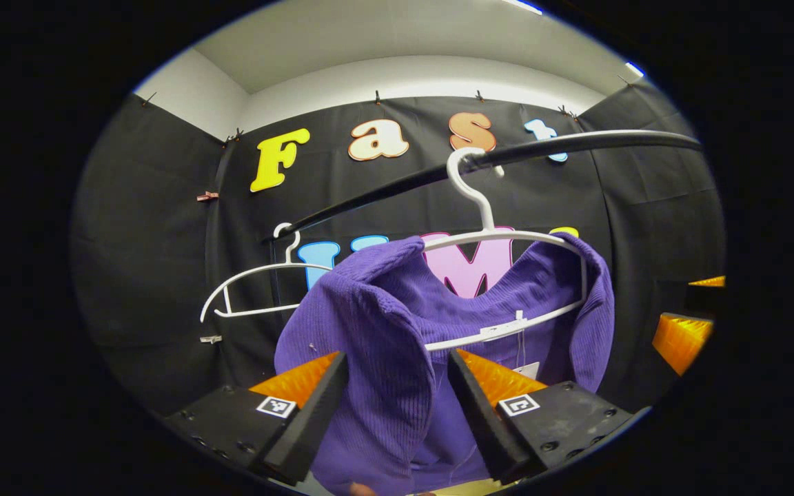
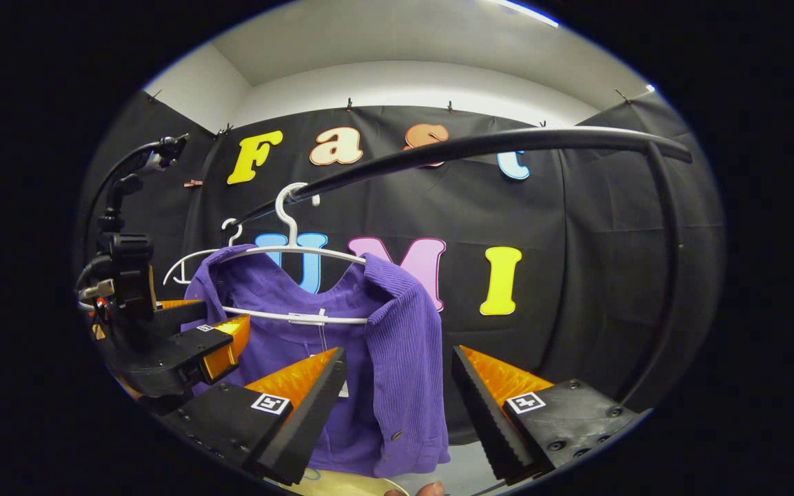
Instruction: Grasp the clothes on the hanger with both hands and then place them into the laundry hamper below.
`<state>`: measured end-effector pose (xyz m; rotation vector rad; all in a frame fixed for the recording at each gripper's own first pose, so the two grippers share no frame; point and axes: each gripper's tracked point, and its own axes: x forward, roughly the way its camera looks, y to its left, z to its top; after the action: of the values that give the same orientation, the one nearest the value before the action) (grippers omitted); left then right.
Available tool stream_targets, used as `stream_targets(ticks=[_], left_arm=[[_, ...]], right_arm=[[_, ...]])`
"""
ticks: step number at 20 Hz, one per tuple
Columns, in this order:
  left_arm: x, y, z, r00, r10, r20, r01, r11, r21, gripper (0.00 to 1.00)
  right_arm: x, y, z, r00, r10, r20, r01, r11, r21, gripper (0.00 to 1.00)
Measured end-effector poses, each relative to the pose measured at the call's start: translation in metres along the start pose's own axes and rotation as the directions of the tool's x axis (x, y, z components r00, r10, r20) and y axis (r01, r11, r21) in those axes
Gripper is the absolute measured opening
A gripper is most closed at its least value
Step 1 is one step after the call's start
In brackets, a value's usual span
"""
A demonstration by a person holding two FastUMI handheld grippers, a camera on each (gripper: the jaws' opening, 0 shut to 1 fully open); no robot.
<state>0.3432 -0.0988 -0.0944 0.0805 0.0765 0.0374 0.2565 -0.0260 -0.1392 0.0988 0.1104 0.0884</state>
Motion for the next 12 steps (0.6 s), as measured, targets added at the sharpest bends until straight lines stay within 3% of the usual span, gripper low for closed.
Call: stream_targets(ticks=[5, 6, 9, 12], left_arm=[[0.000, 0.020, -0.002, 0.998, 0.062, -0.005, -0.062, 0.998, -0.016, 0.29], [-0.002, 0.019, -0.004, 0.999, 0.047, -0.003, -0.047, 0.999, -0.026, 0.22], [-0.009, 0.026, -0.002, 0.999, 0.040, 0.011, -0.040, 0.999, -0.003, 0.10], [-0.009, 0.027, -0.002, 0.999, 0.038, 0.021, -0.039, 0.999, 0.023, 0.10]], right_arm=[[0.045, 0.018, -0.010, 1.000, 0.015, 0.011, -0.015, 1.000, 0.027, 0.98], [0.055, 0.018, -0.010, 1.000, 0.009, 0.021, -0.009, 1.000, 0.030, 0.98], [0.084, 0.008, -0.021, 0.998, -0.051, 0.024, 0.050, 0.998, 0.036, 0.98], [0.104, 0.004, -0.039, 0.997, -0.071, -0.002, 0.071, 0.995, 0.073, 0.98]])
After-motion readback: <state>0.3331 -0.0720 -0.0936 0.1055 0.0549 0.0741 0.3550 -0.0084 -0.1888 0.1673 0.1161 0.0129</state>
